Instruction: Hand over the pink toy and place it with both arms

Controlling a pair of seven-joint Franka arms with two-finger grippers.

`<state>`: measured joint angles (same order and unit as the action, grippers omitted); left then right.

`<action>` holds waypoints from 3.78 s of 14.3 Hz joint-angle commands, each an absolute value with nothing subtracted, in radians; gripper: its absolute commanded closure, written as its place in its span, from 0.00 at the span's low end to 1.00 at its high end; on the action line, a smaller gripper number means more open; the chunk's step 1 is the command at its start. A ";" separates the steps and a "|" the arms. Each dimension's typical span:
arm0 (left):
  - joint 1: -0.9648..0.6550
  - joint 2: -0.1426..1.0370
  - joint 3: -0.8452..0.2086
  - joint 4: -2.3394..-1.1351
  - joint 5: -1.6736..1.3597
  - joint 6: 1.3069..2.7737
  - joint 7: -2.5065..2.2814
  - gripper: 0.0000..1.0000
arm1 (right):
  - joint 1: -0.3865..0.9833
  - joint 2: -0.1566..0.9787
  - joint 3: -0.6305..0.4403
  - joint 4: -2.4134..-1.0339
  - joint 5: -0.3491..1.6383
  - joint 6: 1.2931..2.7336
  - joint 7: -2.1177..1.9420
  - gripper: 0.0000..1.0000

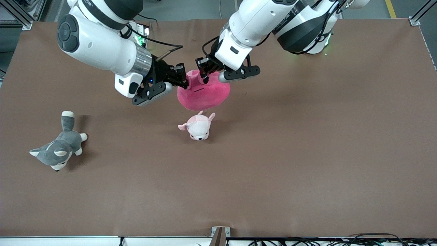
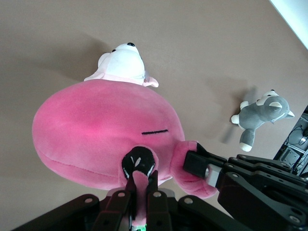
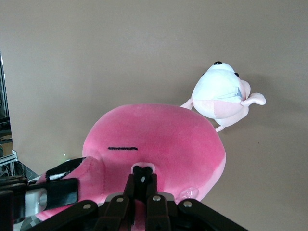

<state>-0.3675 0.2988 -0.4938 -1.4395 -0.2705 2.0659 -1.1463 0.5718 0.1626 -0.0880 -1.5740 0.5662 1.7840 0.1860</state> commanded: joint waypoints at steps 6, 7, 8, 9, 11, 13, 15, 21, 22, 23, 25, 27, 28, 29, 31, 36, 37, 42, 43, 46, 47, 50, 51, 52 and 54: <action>-0.361 0.247 -0.489 -1.420 -0.114 2.049 -1.123 0.00 | 0.494 0.160 -0.100 -1.554 0.555 1.662 0.163 1.00; -0.351 0.241 -0.485 -1.420 -0.085 2.031 -1.079 0.00 | 0.447 0.160 -0.100 -1.545 0.557 1.632 0.137 1.00; -0.338 0.233 -0.483 -1.419 -0.074 2.022 -1.033 0.00 | 0.390 0.160 -0.098 -1.540 0.560 1.600 0.100 1.00; -0.309 0.218 -0.485 -1.419 -0.072 2.017 -0.991 0.00 | 0.336 0.161 -0.098 -1.540 0.558 1.583 0.057 1.00; -0.240 0.167 -0.485 -1.419 -0.072 1.956 -0.912 0.00 | 0.250 0.169 -0.100 -1.545 0.557 1.582 0.020 1.00; -0.163 0.109 -0.485 -1.419 -0.072 1.855 -0.810 0.00 | 0.204 0.207 -0.098 -1.540 0.552 1.591 0.018 1.00; -0.079 0.052 -0.485 -1.420 -0.074 1.722 -0.712 0.00 | 0.164 0.247 -0.100 -1.540 0.554 1.592 0.015 1.00; 0.174 -0.026 -0.485 -1.446 -0.075 1.418 -0.389 0.00 | 0.037 0.409 -0.097 -1.540 0.571 1.615 -0.133 1.00; 0.213 -0.038 -0.485 -1.460 -0.075 1.413 -0.340 0.00 | 0.017 0.434 -0.095 -1.540 0.593 1.615 -0.153 1.00; 0.250 -0.046 -0.485 -1.479 -0.075 1.413 -0.296 0.00 | 0.015 0.440 -0.095 -1.540 0.606 1.614 -0.169 1.00; 0.320 -0.066 -0.485 -1.515 -0.075 1.413 -0.194 0.00 | 0.014 0.460 -0.095 -1.540 0.607 1.615 -0.176 1.00; 0.383 -0.061 -0.483 -1.523 -0.074 1.434 -0.102 0.00 | 0.011 0.480 -0.095 -1.539 0.609 1.615 -0.175 1.00; 0.409 -0.057 -0.483 -1.523 -0.074 1.452 -0.074 0.00 | 0.009 0.497 -0.095 -1.540 0.621 1.615 -0.173 1.00; 0.434 -0.052 -0.483 -1.522 -0.072 1.466 -0.040 0.00 | 0.002 0.514 -0.095 -1.540 0.652 1.614 -0.175 1.00; 0.465 -0.052 -0.483 -1.516 -0.071 1.489 0.001 0.00 | -0.008 0.529 -0.095 -1.540 0.681 1.609 -0.189 1.00; 0.472 -0.049 -0.486 -1.499 -0.072 1.493 0.000 0.00 | -0.015 0.546 -0.095 -1.540 0.683 1.614 -0.198 1.00; 0.468 -0.049 -0.492 -1.488 -0.069 1.499 -0.003 0.00 | -0.015 0.548 -0.095 -1.540 0.683 1.614 -0.198 1.00; 0.469 -0.026 -0.489 -1.486 -0.069 1.511 -0.006 0.00 | -0.026 0.580 -0.097 -1.543 0.670 1.615 -0.209 0.96; 0.471 -0.015 -0.488 -1.486 -0.069 1.511 -0.005 0.00 | -0.034 0.590 -0.097 -1.542 0.673 1.615 -0.218 0.90; 0.474 -0.002 -0.485 -1.488 -0.054 1.548 -0.002 0.00 | -0.035 0.586 -0.097 -1.507 0.678 1.606 -0.207 0.00; 0.474 0.000 -0.486 -1.488 -0.031 1.554 0.000 0.00 | -0.041 0.578 -0.098 -1.462 0.669 1.597 -0.199 0.00; 0.471 0.000 -0.489 -1.488 -0.023 1.552 -0.006 0.00 | -0.058 0.549 -0.104 -1.344 0.625 1.481 -0.118 0.00; 0.471 0.000 -0.488 -1.488 -0.023 1.552 -0.011 0.00 | -0.057 0.525 -0.103 -1.319 0.561 1.453 -0.094 0.00; 0.471 0.000 -0.488 -1.488 -0.025 1.552 -0.011 0.00 | -0.051 0.488 -0.100 -1.312 0.489 1.445 -0.074 0.00; 0.474 0.000 -0.486 -1.488 -0.026 1.552 -0.011 0.00 | -0.031 0.410 -0.095 -1.312 0.349 1.445 -0.061 0.00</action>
<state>0.4703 0.0050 -0.4832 -1.4919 -0.0458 1.5478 -0.0115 -0.0443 0.4939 -0.1092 -1.2960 0.4613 1.4521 -0.0968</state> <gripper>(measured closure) 0.000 0.004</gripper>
